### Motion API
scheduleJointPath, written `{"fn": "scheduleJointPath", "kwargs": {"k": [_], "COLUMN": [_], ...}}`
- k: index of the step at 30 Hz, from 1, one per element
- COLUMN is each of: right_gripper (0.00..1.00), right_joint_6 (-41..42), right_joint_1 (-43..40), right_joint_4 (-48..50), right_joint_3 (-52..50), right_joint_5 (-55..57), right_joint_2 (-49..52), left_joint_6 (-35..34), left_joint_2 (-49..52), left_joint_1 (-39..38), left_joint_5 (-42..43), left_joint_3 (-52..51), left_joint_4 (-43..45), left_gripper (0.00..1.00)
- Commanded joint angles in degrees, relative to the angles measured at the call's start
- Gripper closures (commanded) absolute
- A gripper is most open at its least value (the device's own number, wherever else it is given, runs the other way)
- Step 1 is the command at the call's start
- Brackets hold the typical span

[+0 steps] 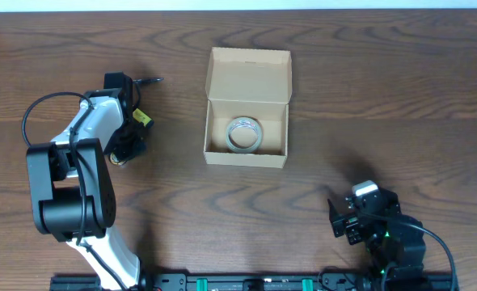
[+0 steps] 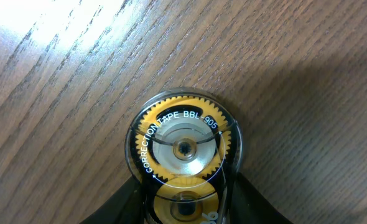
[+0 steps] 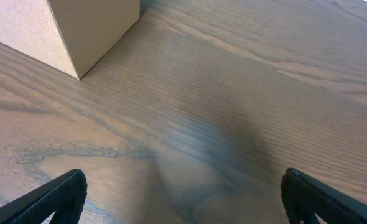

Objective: Pack container
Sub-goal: 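Grasp the correction tape dispenser with the left gripper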

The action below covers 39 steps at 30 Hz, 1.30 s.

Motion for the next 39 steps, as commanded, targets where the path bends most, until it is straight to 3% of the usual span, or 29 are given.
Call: {"fn": "scheduleJointPath", "kwargs": {"k": [1,25,39], "right_gripper": [0.01,0.01,0.01], "right_joint_6": [0.59,0.59,0.59], "right_joint_1": [-0.46,-0.46,-0.46], "right_joint_4": [-0.11,-0.11,-0.11], "right_joint_3": [-0.15,-0.15,-0.15], "right_joint_5": [-0.02,-0.02,-0.02], "right_joint_2": [-0.35,-0.35,-0.35], "left_joint_6": [-2.93,-2.32,0.79], "left_joint_2": [0.42,-1.60,-1.97], "left_joint_1": [0.35,-3.63,-7.80], "left_joint_5": [0.42,-2.19,-6.71], "left_joint_3": [-0.52,0.70,7.23], "left_joint_4": [-0.46,-0.63,-3.04], "left_gripper": [0.81,0.85,0.86]}}
